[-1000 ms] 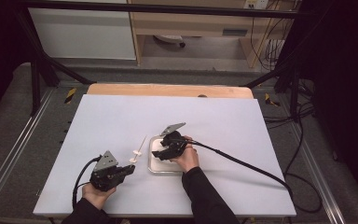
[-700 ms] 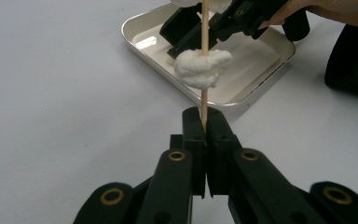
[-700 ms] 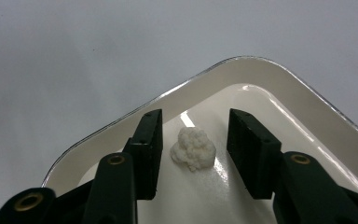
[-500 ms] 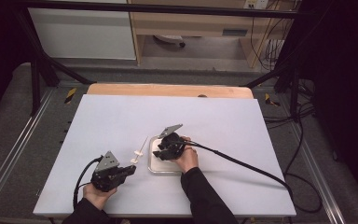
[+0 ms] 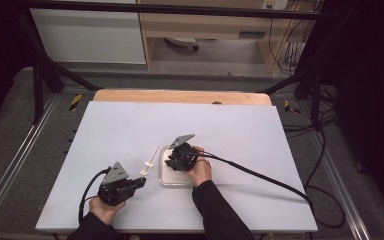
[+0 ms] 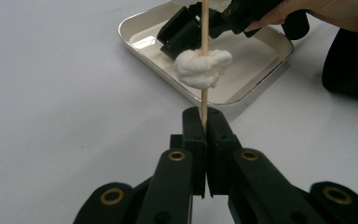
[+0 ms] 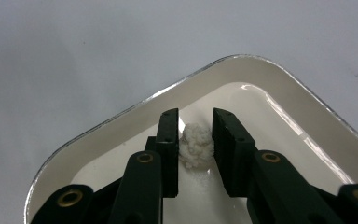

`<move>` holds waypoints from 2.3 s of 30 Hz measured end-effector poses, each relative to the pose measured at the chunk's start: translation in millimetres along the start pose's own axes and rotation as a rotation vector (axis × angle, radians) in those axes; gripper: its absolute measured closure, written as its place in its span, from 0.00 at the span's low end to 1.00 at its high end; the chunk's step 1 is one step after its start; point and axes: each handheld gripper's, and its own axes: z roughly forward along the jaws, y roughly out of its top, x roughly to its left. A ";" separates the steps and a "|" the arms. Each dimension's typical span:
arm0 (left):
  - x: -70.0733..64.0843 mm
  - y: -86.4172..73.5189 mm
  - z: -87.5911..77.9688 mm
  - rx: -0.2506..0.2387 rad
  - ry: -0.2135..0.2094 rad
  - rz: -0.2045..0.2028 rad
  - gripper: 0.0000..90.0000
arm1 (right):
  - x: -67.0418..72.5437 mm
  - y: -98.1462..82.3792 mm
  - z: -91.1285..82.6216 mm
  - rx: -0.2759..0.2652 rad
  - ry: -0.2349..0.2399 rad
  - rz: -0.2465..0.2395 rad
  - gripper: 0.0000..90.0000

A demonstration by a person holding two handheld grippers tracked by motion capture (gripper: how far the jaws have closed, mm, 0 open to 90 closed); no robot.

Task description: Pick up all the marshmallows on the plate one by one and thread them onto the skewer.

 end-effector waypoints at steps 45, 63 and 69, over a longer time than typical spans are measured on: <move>-15.8 2.6 7.1 0.009 -0.025 0.050 0.98 | 9.2 14.8 -115.7 -0.307 0.183 0.095 0.84; -22.4 5.0 12.3 -0.012 -0.048 0.109 0.98 | 3.9 20.4 -119.2 -0.386 0.284 0.157 0.84; -22.9 5.0 11.7 -0.014 -0.044 0.110 0.98 | 2.6 20.1 -113.8 -0.383 0.303 0.171 0.84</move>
